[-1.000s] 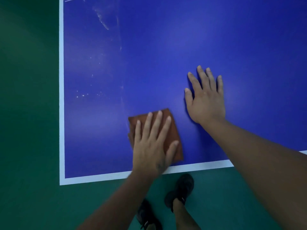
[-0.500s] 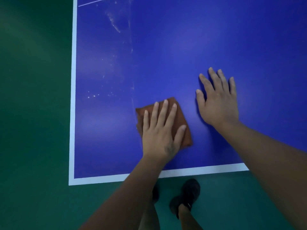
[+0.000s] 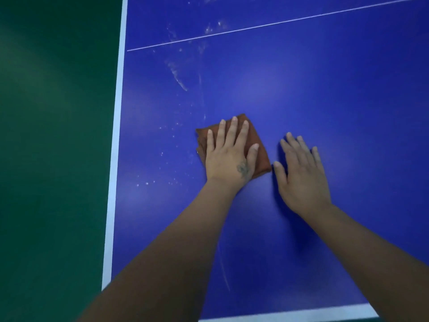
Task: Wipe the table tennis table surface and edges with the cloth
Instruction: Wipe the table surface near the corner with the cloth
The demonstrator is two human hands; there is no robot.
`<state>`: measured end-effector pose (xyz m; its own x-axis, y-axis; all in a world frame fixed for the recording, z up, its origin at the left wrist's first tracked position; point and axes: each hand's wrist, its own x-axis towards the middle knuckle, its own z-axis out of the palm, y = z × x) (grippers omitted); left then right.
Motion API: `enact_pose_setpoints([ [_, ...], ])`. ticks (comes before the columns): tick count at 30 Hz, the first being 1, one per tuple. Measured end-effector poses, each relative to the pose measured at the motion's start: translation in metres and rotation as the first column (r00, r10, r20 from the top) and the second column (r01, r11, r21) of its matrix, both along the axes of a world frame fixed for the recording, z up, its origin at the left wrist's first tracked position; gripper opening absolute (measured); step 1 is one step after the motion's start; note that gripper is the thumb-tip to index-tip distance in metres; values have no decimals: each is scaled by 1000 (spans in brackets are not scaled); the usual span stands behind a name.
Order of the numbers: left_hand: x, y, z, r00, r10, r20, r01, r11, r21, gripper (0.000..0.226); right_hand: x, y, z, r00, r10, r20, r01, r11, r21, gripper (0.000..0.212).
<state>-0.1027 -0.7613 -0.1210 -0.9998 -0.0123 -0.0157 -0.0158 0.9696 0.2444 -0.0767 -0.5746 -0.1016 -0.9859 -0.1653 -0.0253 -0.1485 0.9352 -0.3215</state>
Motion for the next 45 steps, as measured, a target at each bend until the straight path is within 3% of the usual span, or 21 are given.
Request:
enact_pose_setpoints([
  [8, -96, -25, 4, 998, -43, 49, 43, 999, -8, 69, -82, -49, 4, 1000, -19, -5, 19, 1000, 10, 50],
  [13, -153, -20, 5, 994, -91, 65, 91, 996, 12, 67, -130, -50, -3, 997, -76, -22, 74, 994, -86, 47],
  [22, -237, -18, 4, 993, -114, 11, 115, 993, -42, 62, -195, -84, -18, 982, -185, -30, 187, 967, 176, 62],
  [32, -313, -19, 4, 995, -98, -16, 97, 995, -36, 67, -198, -81, -19, 985, -172, -33, 175, 955, 238, 64],
  [35, -324, -42, 1, 997, -74, -28, 73, 997, -34, 69, -199, -80, -19, 985, -171, -20, 171, 958, 230, 64],
  [40, -307, -128, -2, 989, 97, -108, -100, 995, -22, 68, -198, -80, -21, 985, -169, -27, 171, 966, 194, 63],
  [45, -269, -171, 2, 978, 193, -76, -200, 975, -102, 69, -196, -86, -15, 980, -200, 5, 196, 963, 186, 66],
])
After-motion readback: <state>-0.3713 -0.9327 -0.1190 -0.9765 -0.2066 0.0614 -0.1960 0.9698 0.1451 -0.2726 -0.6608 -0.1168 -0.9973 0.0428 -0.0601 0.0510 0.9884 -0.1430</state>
